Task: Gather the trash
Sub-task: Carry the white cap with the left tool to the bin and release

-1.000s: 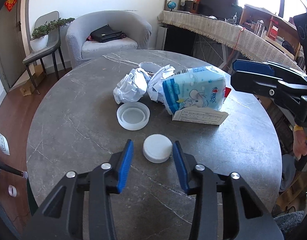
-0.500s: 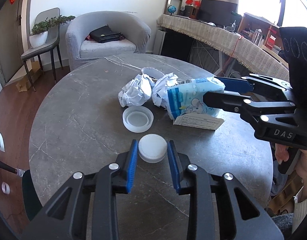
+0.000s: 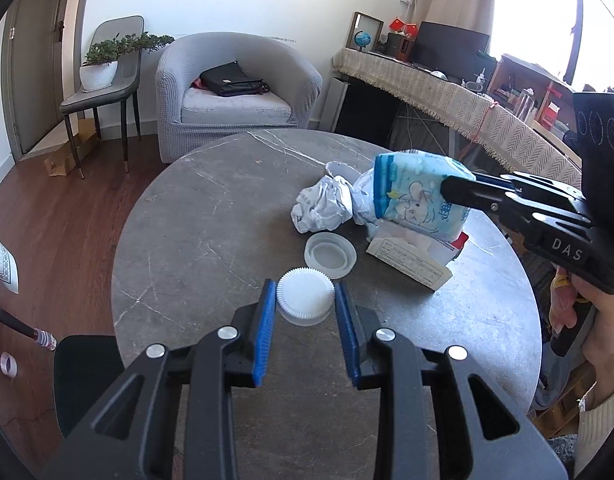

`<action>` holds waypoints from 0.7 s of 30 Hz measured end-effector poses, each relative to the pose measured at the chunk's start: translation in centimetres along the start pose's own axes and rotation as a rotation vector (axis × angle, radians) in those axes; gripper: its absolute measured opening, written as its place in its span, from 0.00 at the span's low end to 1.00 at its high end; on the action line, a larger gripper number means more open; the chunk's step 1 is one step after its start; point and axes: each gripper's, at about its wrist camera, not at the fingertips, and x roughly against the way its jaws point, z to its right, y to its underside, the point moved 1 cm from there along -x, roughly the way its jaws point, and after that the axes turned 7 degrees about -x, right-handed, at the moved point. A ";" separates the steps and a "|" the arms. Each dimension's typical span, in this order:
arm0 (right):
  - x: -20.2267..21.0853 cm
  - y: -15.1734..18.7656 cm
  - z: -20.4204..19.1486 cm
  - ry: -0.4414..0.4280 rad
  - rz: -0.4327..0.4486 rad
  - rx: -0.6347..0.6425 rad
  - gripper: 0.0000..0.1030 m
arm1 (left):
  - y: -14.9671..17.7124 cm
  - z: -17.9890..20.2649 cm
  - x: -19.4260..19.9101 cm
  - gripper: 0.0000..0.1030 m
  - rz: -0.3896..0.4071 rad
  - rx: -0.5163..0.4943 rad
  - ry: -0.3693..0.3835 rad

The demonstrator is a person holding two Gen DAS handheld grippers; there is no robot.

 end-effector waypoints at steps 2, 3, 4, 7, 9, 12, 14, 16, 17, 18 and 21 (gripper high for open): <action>0.2 -0.5 -0.3 -0.014 0.018 -0.009 0.11 | 0.0 -0.4 0.4 0.31 0.007 0.006 -0.004; 0.2 -0.7 -0.4 -0.019 0.023 -0.011 0.11 | 0.0 -0.6 0.5 0.31 0.009 0.007 -0.007; 0.2 -0.9 -0.7 -0.027 0.027 -0.012 0.11 | 0.0 -0.9 0.7 0.31 0.012 0.008 -0.011; -0.2 -1.5 -1.8 -0.048 0.029 -0.004 0.11 | 0.2 -1.7 1.3 0.31 0.019 0.012 -0.026; -0.7 -1.9 -2.6 -0.059 0.025 0.006 0.11 | 0.4 -2.5 1.8 0.31 0.021 0.018 -0.037; -1.6 -2.4 -4.0 -0.078 0.025 0.019 0.11 | 0.6 -3.9 2.4 0.31 0.022 0.033 -0.056; -2.2 -2.8 -4.9 -0.091 0.026 0.024 0.11 | 0.9 -5.0 2.8 0.31 0.022 0.044 -0.069; -2.7 -3.2 -5.8 -0.106 0.027 0.027 0.11 | 1.1 -6.0 3.2 0.31 0.020 0.053 -0.084; -3.0 -3.4 -6.2 -0.115 0.027 0.028 0.11 | 1.3 -6.6 3.4 0.31 0.020 0.060 -0.091; -3.3 -3.6 -6.7 -0.123 0.027 0.028 0.11 | 1.4 -7.1 3.6 0.31 0.019 0.065 -0.099; -4.4 -4.0 -8.1 -0.146 0.020 0.027 0.11 | 1.9 -8.9 4.3 0.31 0.014 0.082 -0.128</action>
